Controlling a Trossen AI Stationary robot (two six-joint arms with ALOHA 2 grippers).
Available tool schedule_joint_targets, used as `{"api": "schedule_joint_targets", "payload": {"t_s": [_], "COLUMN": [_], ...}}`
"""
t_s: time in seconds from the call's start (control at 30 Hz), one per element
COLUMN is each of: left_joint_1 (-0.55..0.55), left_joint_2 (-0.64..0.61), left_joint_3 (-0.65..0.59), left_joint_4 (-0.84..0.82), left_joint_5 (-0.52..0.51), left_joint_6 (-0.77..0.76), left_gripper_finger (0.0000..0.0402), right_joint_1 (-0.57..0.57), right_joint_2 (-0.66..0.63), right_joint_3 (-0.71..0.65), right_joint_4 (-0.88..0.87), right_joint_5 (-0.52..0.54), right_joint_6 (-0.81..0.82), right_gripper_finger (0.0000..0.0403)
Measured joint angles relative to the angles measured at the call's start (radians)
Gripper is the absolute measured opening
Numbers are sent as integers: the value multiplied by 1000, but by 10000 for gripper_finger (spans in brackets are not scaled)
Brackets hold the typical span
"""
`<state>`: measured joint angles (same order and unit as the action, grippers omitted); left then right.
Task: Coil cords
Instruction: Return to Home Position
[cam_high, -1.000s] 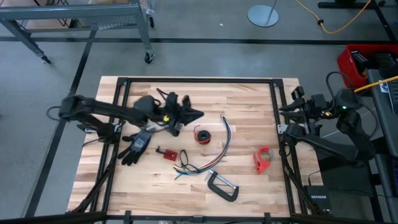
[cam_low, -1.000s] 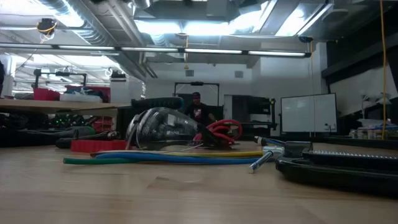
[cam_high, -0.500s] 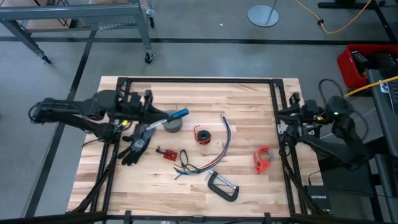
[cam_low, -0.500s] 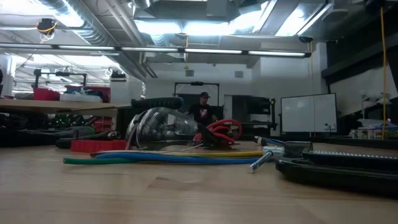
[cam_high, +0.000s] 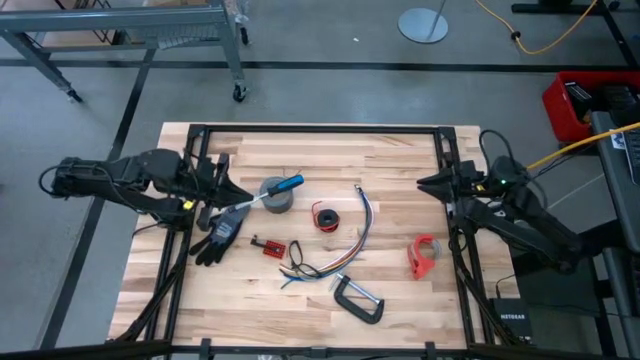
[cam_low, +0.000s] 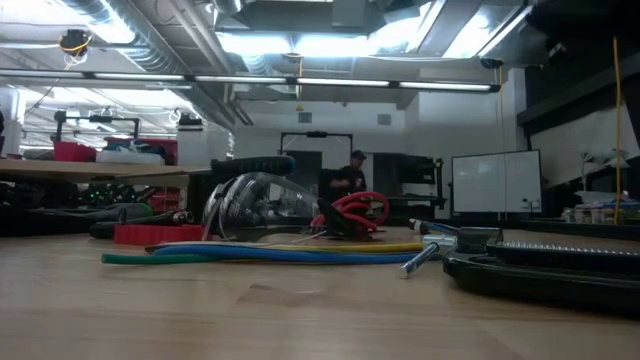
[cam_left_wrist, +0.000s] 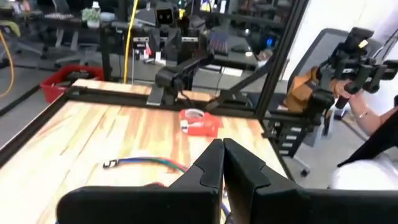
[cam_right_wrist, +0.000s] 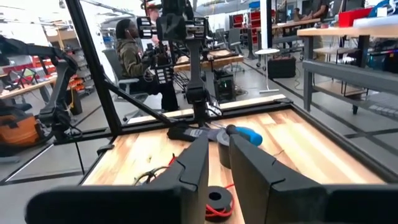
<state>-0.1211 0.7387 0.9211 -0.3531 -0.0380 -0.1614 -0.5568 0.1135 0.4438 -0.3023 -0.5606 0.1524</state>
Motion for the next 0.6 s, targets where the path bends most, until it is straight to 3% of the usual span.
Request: {"api": "schedule_joint_targets", "payload": {"t_s": [0.23, 0.4, 0.6], "left_joint_1": [0, 0, 0], "left_joint_2": [-50, -164, -332], "left_joint_3": [-76, -208, -392], "left_joint_4": [-4, 51, 187], "left_joint_5": [-14, -82, -84], "left_joint_6": [63, 4, -16], "left_gripper_finger": [4, 4, 4], "right_joint_1": [0, 0, 0], "right_joint_2": [0, 0, 0], "right_joint_3": [-40, -46, -46], "right_joint_4": [7, 9, 12], "right_joint_5": [0, 0, 0], "right_joint_6": [1, 1, 0], "right_gripper_finger": [69, 69, 69]}}
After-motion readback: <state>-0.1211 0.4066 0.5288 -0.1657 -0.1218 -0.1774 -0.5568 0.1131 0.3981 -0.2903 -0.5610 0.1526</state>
